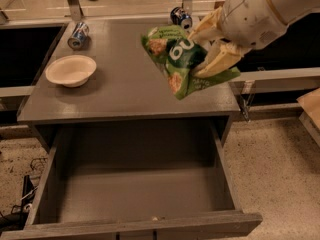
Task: Place green rice chip bag into top drawer
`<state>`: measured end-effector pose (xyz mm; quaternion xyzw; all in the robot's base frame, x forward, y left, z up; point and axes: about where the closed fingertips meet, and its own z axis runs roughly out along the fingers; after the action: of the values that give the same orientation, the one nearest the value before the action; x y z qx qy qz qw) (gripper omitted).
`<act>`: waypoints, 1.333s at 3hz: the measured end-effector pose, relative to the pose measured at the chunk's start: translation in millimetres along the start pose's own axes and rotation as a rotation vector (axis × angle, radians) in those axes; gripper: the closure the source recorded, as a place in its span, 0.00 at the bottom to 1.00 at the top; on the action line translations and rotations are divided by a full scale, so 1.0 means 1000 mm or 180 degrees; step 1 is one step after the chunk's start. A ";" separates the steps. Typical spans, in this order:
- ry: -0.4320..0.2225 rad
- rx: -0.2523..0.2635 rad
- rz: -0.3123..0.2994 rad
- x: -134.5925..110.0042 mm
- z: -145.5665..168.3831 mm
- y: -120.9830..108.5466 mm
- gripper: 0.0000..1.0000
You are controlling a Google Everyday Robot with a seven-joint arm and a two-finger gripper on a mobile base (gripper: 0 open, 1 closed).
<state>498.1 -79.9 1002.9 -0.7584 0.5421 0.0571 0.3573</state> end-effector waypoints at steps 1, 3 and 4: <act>-0.0097 -0.0034 0.0049 0.009 0.018 0.018 1.00; -0.0353 -0.0231 0.0188 0.019 0.047 0.078 1.00; -0.0424 -0.0444 0.0241 0.020 0.062 0.112 1.00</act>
Offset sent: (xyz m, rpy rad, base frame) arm -0.0453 -0.0023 -0.0951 0.0860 0.1190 0.0468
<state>428.8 -75.7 893.5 -0.7550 0.5401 0.1583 0.3365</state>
